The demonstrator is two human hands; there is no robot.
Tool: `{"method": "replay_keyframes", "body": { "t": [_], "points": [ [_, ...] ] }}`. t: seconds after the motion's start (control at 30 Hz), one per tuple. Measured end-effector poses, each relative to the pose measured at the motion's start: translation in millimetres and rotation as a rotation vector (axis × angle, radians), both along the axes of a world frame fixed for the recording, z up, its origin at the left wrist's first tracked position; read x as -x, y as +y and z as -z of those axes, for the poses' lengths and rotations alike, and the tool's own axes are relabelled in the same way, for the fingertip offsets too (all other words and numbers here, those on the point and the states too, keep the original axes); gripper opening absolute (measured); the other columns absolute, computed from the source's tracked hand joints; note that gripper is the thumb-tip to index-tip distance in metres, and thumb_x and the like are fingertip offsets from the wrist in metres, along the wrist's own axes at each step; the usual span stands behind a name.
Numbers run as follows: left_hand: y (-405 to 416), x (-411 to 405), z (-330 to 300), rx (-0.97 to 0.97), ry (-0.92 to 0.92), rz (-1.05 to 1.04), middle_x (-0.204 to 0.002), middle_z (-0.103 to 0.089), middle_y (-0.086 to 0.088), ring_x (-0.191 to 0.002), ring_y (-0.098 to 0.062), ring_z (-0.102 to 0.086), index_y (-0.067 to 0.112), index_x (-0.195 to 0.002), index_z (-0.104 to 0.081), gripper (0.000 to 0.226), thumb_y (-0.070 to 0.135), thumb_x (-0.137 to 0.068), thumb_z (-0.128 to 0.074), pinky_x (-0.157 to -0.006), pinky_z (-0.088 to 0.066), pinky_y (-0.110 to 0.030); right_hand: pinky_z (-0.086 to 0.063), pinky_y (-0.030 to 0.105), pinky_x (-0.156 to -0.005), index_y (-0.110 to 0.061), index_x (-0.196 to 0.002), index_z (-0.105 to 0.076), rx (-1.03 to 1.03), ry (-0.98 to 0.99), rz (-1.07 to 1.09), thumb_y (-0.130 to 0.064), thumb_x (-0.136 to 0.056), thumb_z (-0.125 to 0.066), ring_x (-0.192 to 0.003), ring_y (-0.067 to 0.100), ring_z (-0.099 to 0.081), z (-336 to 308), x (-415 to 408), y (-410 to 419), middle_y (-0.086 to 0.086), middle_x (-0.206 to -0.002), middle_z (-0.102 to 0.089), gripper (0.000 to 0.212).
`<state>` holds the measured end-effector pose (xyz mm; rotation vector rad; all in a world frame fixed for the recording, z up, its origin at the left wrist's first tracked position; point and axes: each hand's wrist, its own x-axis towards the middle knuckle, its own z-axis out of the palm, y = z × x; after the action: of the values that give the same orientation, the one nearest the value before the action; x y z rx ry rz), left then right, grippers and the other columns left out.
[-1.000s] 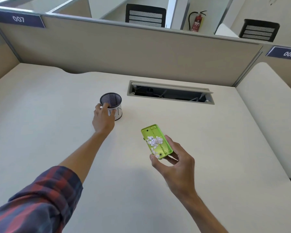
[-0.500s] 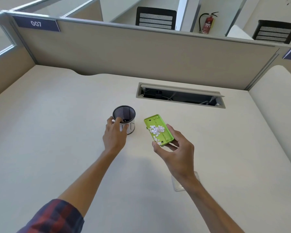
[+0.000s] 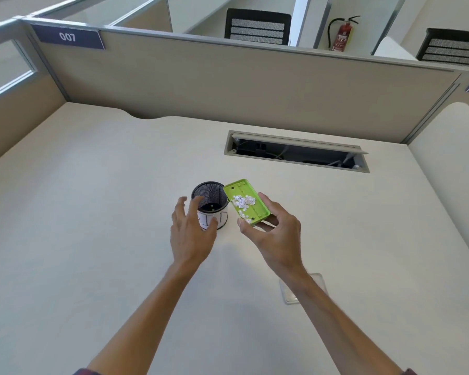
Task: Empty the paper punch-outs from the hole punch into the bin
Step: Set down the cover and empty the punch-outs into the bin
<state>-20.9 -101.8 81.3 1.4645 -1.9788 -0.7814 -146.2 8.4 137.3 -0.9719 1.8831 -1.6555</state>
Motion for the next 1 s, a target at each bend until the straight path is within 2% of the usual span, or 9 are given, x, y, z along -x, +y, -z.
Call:
{"method": "replay_keyframes", "body": {
  "t": [0.1, 0.17, 0.23, 0.3, 0.43, 0.57, 0.73, 0.87, 1.0],
  "points": [
    [-1, -1, -24, 0.02, 0.298, -0.004, -0.139, -0.048, 0.004, -0.127, -0.01, -0.043, 0.022, -0.133, -0.05, 0.047, 0.034, -0.087, -0.054, -0.099, -0.038, -0.03, -0.054, 0.013, -0.078, -0.008, -0.135, -0.057, 0.002, -0.058, -0.035, -0.008, -0.07, -0.086, -0.092, 0.006, -0.071, -1, -2, -9, -0.002, -0.109, -0.072, 0.071],
    [-7, -1, -41, -0.219, 0.584, 0.106, -0.123, -0.061, 0.01, -0.111, 0.002, -0.056, 0.022, -0.13, -0.054, 0.045, 0.04, -0.088, -0.048, -0.095, -0.045, -0.024, -0.053, 0.012, -0.075, -0.009, -0.135, -0.057, -0.001, -0.093, -0.069, -0.01, -0.071, -0.086, -0.092, 0.007, -0.072, -3, -4, -16, 0.001, -0.108, -0.074, 0.07],
    [-16, -1, -52, -0.493, 0.794, 0.233, -0.114, -0.071, 0.003, -0.102, -0.006, -0.066, 0.024, -0.123, -0.062, 0.041, 0.047, -0.092, -0.046, -0.088, -0.051, -0.027, -0.053, 0.012, -0.075, -0.01, -0.135, -0.058, -0.006, -0.108, -0.103, -0.011, -0.071, -0.086, -0.091, 0.005, -0.072, -6, -6, -24, -0.004, -0.106, -0.075, 0.07],
    [-21, -1, -54, -0.636, 0.88, 0.283, -0.109, -0.074, -0.001, -0.097, -0.014, -0.069, 0.027, -0.113, -0.07, 0.046, 0.057, -0.094, -0.041, -0.081, -0.054, -0.029, -0.054, 0.015, -0.077, -0.012, -0.134, -0.059, -0.01, -0.112, -0.136, -0.012, -0.071, -0.086, -0.092, 0.005, -0.072, -9, -10, -32, -0.01, -0.103, -0.074, 0.069],
    [-31, 0, -50, -0.704, 0.951, 0.189, -0.104, -0.075, -0.003, -0.086, -0.017, -0.072, 0.023, -0.116, -0.068, 0.059, 0.067, -0.093, -0.035, -0.07, -0.056, -0.031, -0.057, 0.021, -0.082, -0.013, -0.134, -0.058, -0.013, -0.105, -0.189, -0.018, -0.068, -0.086, -0.095, 0.004, -0.072, -10, -16, -48, -0.01, -0.104, -0.075, 0.072],
    [-47, 0, -46, -0.732, 0.941, 0.099, -0.11, -0.074, -0.012, -0.1, -0.028, -0.071, 0.012, -0.118, -0.065, 0.072, 0.069, -0.092, -0.032, -0.083, -0.057, -0.04, -0.057, 0.024, -0.087, -0.012, -0.136, -0.057, -0.038, -0.092, -0.254, -0.017, -0.068, -0.087, -0.097, 0.005, -0.071, -5, -20, -63, -0.003, -0.108, -0.075, 0.074],
    [-72, -1, -44, -0.635, 0.893, 0.021, -0.109, -0.073, -0.013, -0.094, -0.025, -0.071, 0.01, -0.122, -0.061, 0.061, 0.059, -0.098, -0.032, -0.064, -0.057, -0.031, -0.058, 0.032, -0.089, -0.013, -0.134, -0.059, -0.063, -0.006, -0.337, -0.016, -0.069, -0.087, -0.095, 0.013, -0.071, -3, -17, -86, -0.001, -0.106, -0.075, 0.07],
    [-90, -2, -47, -0.562, 0.804, 0.057, -0.098, -0.074, -0.005, -0.084, -0.017, -0.072, 0.02, -0.11, -0.063, 0.05, 0.056, -0.1, -0.031, -0.059, -0.057, -0.029, -0.05, 0.015, -0.09, -0.02, -0.138, -0.053, -0.118, 0.184, -0.355, -0.031, -0.072, -0.084, -0.103, 0.003, -0.064, -7, -16, -99, -0.007, -0.119, -0.068, 0.074],
    [-101, -1, -54, -0.461, 0.698, 0.14, -0.097, -0.072, 0.002, -0.085, -0.011, -0.07, 0.029, -0.109, -0.06, 0.044, 0.053, -0.102, -0.024, -0.062, -0.057, -0.028, -0.048, 0.033, -0.1, -0.025, -0.141, -0.049, -0.168, 0.406, -0.388, -0.033, -0.074, -0.077, -0.12, 0.01, -0.055, -9, -10, -107, -0.008, -0.137, -0.056, 0.072]
  ]
}}
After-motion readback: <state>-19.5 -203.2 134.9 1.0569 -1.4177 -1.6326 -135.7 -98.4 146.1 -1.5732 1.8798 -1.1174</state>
